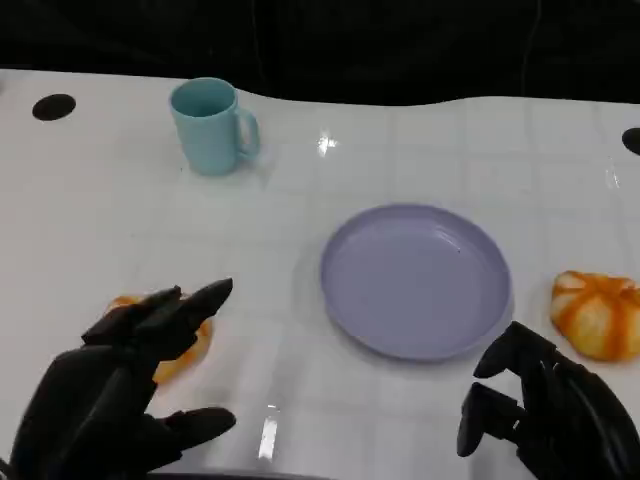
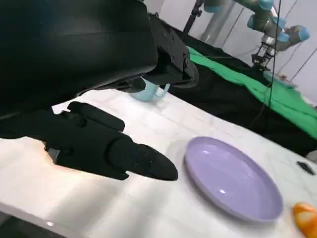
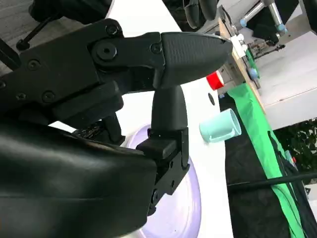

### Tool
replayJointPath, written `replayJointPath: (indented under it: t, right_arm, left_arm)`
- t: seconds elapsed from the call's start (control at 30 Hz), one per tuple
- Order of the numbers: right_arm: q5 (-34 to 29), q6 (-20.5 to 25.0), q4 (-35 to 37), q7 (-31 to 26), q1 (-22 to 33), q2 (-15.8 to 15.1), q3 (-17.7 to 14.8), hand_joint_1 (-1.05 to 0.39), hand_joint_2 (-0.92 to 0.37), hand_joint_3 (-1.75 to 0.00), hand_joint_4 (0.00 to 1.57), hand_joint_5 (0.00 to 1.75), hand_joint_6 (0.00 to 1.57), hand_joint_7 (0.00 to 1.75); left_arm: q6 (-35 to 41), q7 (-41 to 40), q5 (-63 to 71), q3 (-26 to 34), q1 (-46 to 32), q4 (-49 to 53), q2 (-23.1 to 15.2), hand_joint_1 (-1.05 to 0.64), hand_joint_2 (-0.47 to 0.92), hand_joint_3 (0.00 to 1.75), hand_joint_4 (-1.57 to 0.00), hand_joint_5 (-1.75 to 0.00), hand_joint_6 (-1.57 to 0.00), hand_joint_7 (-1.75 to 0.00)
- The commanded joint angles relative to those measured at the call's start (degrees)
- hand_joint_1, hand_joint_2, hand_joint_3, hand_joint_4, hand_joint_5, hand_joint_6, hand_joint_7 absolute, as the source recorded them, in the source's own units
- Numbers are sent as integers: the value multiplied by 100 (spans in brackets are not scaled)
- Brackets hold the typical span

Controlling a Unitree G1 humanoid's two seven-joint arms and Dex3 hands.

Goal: Grasp the bread from the table and place it into the plate.

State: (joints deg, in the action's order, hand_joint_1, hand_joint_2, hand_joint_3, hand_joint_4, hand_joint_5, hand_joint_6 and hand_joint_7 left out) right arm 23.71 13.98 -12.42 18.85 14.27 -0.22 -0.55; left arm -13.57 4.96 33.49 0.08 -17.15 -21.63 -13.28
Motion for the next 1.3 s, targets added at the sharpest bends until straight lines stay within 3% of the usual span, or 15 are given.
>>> replayJointPath:
  t: [0.03, 0.6, 1.3]
  right_arm:
    - [0, 21, -67, -83, 6, -30, -26, -56, -92, -43, 73, 175, 44, 174]
    - [3, -29, 15, -60, -60, -29, -15, -55, -92, -43, 73, 175, 43, 174]
    - [-14, -46, -12, -61, -9, -53, -10, -56, -92, -43, 71, 175, 41, 174]
  left_arm:
    - [62, -255, 508, -6, -15, -84, -185, -44, 89, 0, -10, -12, -24, 0]
    - [1109, 341, 1480, -257, 368, -311, -565, -43, 90, 0, -9, -7, -24, -1]
    - [1903, 653, 1948, -803, 1319, 541, -910, -38, 87, 0, -11, -3, -20, 0]
